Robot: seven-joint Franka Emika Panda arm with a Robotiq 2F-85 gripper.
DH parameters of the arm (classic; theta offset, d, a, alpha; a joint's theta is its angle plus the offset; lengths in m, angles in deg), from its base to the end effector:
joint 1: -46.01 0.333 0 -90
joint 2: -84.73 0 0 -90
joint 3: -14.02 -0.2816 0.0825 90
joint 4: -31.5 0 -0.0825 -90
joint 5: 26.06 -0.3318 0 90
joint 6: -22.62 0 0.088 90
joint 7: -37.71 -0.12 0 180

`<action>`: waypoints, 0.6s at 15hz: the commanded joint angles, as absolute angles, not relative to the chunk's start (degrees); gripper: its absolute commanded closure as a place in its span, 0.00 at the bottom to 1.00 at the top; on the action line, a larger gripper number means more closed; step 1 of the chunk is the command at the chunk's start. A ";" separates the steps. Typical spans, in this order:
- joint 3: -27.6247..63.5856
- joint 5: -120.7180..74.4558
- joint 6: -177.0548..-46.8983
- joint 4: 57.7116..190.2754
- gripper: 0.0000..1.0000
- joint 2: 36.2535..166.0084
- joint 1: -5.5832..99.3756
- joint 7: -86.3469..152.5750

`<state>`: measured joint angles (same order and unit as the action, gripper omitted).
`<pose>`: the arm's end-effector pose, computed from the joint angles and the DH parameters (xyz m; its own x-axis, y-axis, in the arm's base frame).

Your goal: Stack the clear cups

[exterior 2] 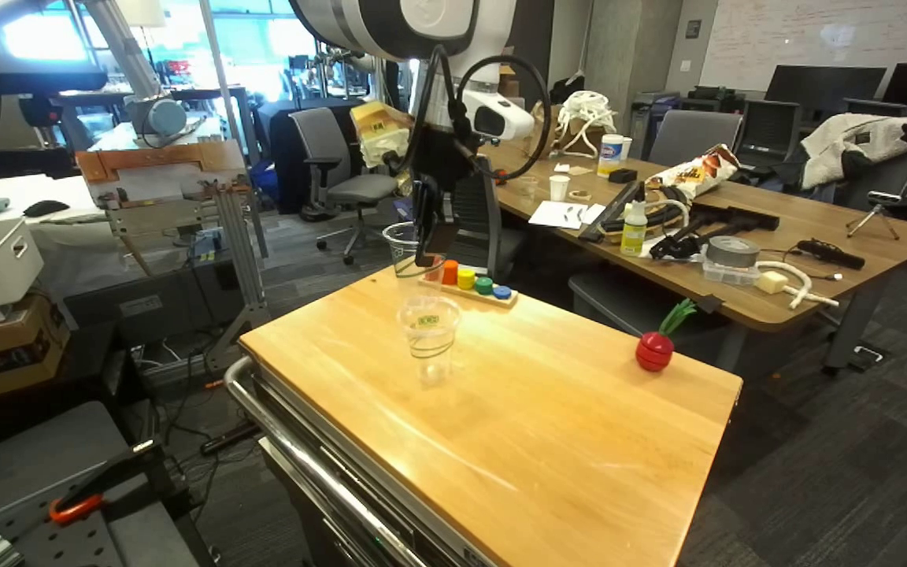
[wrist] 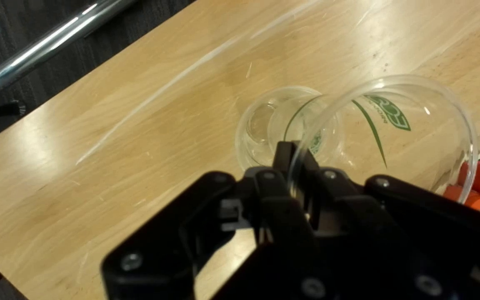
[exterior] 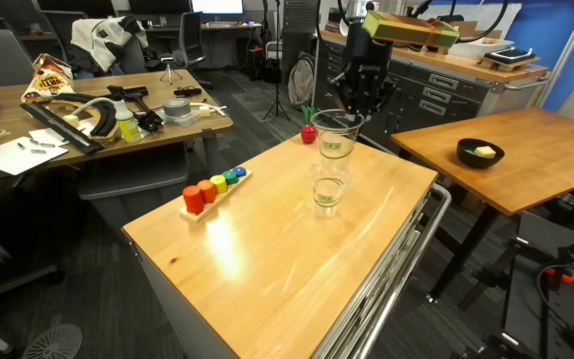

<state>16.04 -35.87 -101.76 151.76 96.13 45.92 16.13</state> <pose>0.5118 -0.0103 0.3042 0.8587 -0.4844 -0.1671 -0.4997 -0.8639 -0.0634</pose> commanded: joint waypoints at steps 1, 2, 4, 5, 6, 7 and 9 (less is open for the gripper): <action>15.59 -39.13 -103.05 151.43 0.99 97.46 45.36 19.55; 15.63 -39.13 -103.20 151.30 0.99 98.14 45.43 19.84; 15.78 -38.58 -103.80 150.83 0.99 99.39 45.55 19.97; 15.90 -38.30 -104.02 150.57 0.99 99.96 45.52 20.01; 15.94 -38.50 -103.88 150.20 0.99 100.33 45.38 20.25; 16.00 -38.44 -103.99 150.10 0.99 100.60 45.31 20.39; 16.09 -38.43 -104.39 149.94 0.99 101.10 45.15 20.58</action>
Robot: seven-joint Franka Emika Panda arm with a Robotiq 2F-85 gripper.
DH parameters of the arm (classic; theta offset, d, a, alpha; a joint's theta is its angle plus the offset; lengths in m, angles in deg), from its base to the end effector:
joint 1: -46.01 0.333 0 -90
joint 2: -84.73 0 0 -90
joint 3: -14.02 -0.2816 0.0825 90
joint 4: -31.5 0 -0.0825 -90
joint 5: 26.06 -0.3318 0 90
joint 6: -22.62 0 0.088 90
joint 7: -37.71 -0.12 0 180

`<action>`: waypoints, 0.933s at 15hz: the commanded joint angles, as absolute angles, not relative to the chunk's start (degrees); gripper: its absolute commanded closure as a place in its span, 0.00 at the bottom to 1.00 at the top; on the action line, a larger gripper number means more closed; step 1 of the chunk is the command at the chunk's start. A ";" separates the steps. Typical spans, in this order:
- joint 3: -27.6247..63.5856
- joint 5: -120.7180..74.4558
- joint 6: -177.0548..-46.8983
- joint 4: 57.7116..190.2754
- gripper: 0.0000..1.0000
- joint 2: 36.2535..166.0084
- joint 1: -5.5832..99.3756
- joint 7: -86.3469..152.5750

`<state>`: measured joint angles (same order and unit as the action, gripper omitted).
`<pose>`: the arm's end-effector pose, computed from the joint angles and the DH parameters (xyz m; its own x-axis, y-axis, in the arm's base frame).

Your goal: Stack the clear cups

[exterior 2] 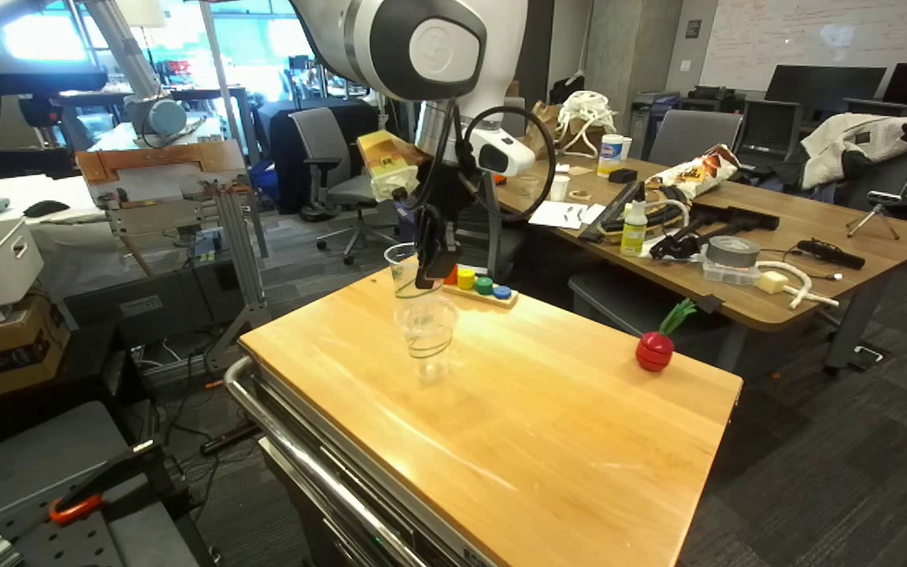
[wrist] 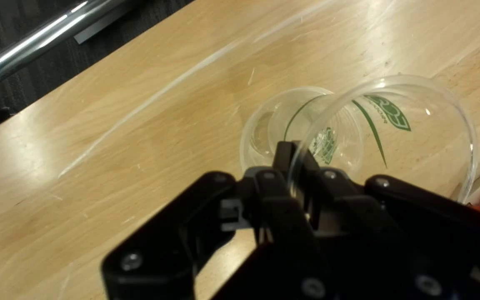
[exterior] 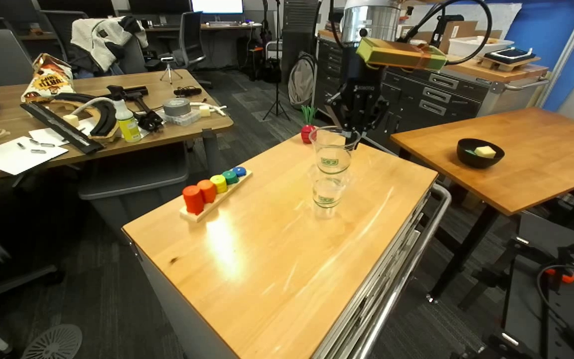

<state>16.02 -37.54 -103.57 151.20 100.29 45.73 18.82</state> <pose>0.5157 -0.0115 0.2728 0.8634 -0.4639 -0.1982 -0.4847 -0.8719 -0.0706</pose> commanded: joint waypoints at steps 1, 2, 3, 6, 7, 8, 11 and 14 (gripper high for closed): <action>16.23 -38.05 -104.80 149.99 0.99 101.37 45.11 20.56; 16.31 -37.67 -104.76 149.92 0.95 101.56 45.07 20.68; 16.35 -37.40 -104.71 149.88 0.69 101.66 45.04 20.91; 16.27 -37.92 -104.98 149.74 0.53 101.75 44.83 21.84; 16.13 -38.28 -104.90 149.63 0.46 101.58 44.77 22.18; 16.15 -38.18 -104.83 149.50 0.37 101.53 44.77 22.37; 16.34 -37.27 -104.05 148.95 0.15 100.67 45.04 22.03; 16.93 -33.39 -100.14 148.76 0.00 98.34 45.94 20.24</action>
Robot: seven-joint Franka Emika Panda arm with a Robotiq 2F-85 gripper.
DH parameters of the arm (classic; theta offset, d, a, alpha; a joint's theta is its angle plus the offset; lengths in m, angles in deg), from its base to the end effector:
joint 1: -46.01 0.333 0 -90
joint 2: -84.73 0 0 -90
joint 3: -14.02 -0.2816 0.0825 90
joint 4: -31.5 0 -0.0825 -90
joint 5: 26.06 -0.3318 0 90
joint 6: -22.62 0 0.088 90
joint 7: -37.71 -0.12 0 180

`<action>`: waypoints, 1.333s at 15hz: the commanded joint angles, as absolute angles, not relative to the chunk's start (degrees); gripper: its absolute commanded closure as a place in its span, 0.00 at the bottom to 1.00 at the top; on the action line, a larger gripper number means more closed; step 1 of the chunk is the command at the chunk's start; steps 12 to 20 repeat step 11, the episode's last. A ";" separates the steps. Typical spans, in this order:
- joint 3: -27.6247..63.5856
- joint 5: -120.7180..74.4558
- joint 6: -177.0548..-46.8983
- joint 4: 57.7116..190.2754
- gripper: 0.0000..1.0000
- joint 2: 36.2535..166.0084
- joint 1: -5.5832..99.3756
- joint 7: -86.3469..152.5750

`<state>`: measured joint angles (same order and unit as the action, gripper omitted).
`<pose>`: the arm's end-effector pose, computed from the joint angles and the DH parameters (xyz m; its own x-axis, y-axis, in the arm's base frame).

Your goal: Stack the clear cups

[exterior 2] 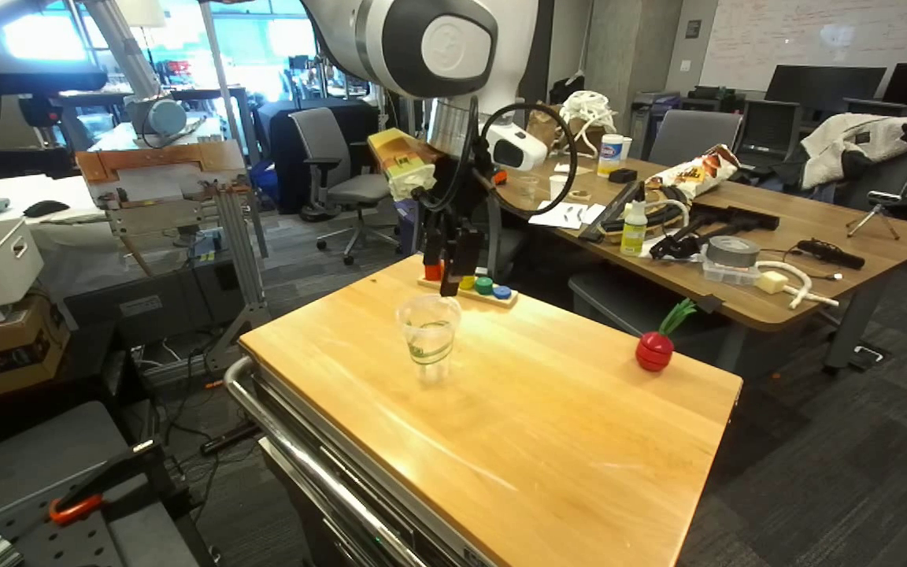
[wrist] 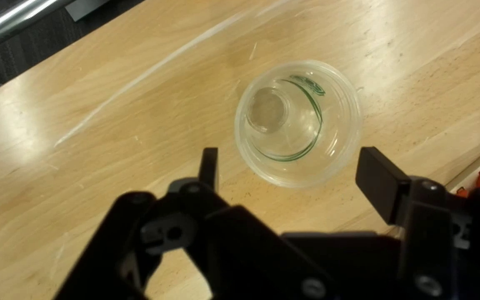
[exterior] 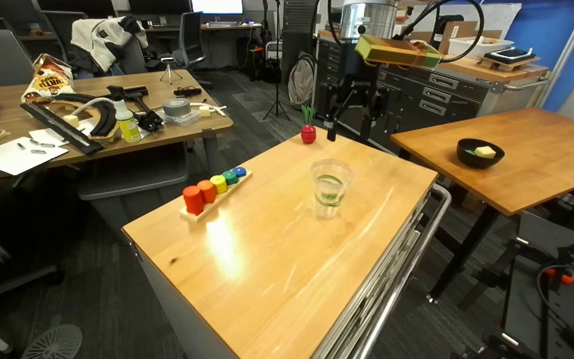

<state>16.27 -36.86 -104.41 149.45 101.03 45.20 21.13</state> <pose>0.5259 -0.0199 0.2782 0.8850 -0.4367 -0.1616 -0.4529 -0.8879 -0.0807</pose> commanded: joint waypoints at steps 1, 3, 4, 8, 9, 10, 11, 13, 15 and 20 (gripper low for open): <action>17.01 -31.63 -95.82 148.64 0.00 97.12 46.01 20.10; 17.03 -28.08 -91.17 148.96 0.00 94.40 46.19 19.89; 16.88 -26.62 -89.22 148.98 0.00 93.06 46.19 19.96; 16.30 -26.35 -88.65 148.66 0.01 92.92 45.44 20.76; 16.27 -26.32 -88.31 148.80 0.00 92.28 45.43 20.75; 16.26 -26.31 -88.07 148.83 0.00 92.07 45.43 20.75; 16.26 -26.31 -88.01 148.88 0.00 92.09 45.44 20.75; 16.26 -26.31 -88.01 148.88 0.00 92.09 45.44 20.75; 16.26 -26.31 -88.01 148.88 0.00 92.09 45.44 20.75; 16.26 -26.31 -88.01 148.88 0.00 92.09 45.44 20.75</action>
